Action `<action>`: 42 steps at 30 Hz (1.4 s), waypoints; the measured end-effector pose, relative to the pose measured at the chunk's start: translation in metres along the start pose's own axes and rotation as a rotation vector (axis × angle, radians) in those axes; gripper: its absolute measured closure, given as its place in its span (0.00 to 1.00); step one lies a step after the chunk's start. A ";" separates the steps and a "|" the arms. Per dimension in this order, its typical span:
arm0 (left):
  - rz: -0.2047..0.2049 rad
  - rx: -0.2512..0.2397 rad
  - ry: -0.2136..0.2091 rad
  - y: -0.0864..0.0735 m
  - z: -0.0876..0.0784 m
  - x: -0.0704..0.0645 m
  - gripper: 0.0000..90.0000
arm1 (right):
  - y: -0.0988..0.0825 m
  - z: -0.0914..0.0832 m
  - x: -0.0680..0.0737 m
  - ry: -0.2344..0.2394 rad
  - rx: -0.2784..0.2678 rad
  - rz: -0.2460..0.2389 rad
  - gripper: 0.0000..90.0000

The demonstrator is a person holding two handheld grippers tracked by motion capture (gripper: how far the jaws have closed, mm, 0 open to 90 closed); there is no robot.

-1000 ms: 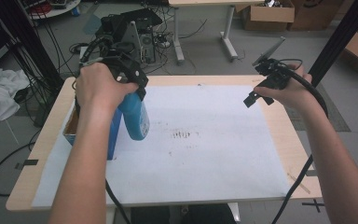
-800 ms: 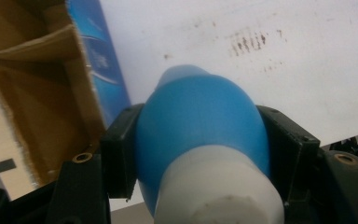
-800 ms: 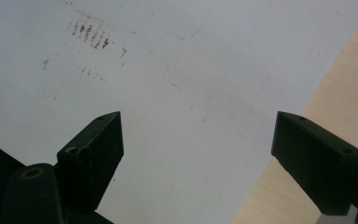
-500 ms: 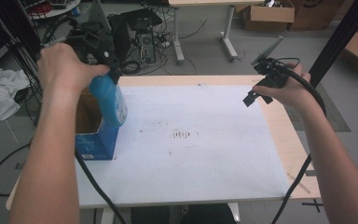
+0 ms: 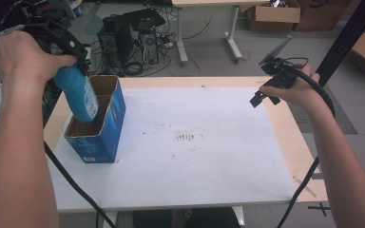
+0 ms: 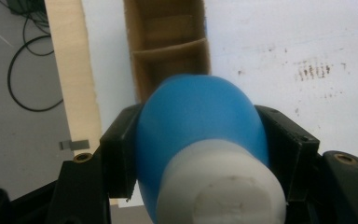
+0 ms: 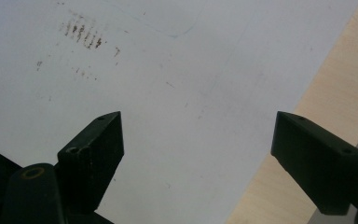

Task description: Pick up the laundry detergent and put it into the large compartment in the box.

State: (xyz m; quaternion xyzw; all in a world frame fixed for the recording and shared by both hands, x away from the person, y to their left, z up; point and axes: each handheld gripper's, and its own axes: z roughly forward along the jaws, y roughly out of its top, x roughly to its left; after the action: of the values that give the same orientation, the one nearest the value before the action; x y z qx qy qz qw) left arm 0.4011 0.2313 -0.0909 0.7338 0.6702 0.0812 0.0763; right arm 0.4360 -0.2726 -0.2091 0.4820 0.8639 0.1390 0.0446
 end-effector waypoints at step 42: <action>-0.028 0.120 -0.047 -0.001 0.108 0.014 0.42 | 0.001 0.014 0.002 -0.001 0.030 -0.021 0.19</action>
State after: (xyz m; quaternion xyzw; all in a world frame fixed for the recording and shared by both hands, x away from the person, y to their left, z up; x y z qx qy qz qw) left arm 0.4256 0.2450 -0.1956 0.7293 0.6821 0.0226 0.0488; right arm 0.4387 -0.2681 -0.2217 0.4734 0.8710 0.1250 0.0393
